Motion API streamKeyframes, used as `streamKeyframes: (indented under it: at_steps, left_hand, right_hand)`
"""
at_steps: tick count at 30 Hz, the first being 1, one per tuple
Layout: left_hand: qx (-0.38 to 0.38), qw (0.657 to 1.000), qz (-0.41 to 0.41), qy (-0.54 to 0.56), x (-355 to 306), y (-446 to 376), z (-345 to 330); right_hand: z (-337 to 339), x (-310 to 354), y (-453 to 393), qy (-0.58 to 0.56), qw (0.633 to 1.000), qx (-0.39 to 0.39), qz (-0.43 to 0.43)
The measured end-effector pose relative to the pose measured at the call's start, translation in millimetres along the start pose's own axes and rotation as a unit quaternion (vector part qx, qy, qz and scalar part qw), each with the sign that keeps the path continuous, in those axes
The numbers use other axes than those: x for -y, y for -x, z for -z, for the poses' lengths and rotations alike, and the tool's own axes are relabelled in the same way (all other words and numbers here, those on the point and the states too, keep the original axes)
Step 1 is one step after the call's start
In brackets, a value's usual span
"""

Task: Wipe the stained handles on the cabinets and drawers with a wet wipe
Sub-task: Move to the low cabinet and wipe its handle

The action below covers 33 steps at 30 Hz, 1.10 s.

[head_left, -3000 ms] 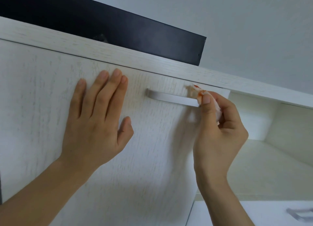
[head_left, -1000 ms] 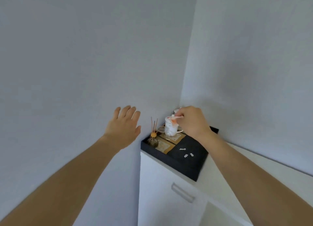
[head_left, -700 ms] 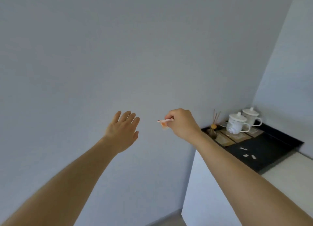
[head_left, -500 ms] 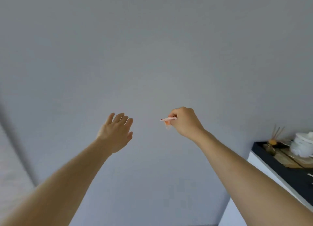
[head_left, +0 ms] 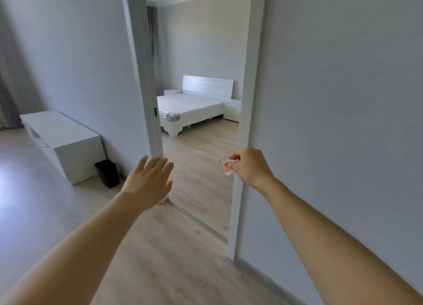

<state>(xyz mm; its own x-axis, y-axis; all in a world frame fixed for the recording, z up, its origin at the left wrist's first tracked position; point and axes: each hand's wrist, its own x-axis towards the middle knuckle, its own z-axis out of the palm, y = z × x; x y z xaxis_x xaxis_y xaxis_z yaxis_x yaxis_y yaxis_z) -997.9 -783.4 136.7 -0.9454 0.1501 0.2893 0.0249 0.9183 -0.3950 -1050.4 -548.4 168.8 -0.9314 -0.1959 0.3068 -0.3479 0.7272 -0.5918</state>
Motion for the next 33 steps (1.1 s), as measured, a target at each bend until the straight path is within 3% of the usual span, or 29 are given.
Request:
streamKeyframes:
  at_steps: [7, 13, 21, 26, 33]
  left_hand:
    - [0.066, 0.988, 0.141, -0.007, 173.0, 100.8, -55.4]
    - [0.111, 0.970, 0.214, -0.026, 279.7, 128.9, -123.5]
    - [0.156, 0.961, 0.225, -0.048, 440.4, 61.2, -213.5]
    - [0.129, 0.960, 0.244, -0.035, 545.3, 14.1, -258.1]
    - [0.130, 0.949, 0.288, -0.028, 689.6, -29.0, -338.1]
  right_hand:
    - [-148.3, 168.5, -44.7, -0.052, 0.988, 0.077, 0.122]
    - [-256.5, 248.3, -92.9, -0.083, 0.975, 0.105, 0.178]
    - [-391.4, 331.9, -237.6, -0.124, 0.969, 0.124, 0.176]
    - [-469.3, 395.5, -332.4, -0.125, 0.970, 0.143, 0.155]
    - [-596.6, 503.9, -426.1, -0.123, 0.951, 0.193, 0.209]
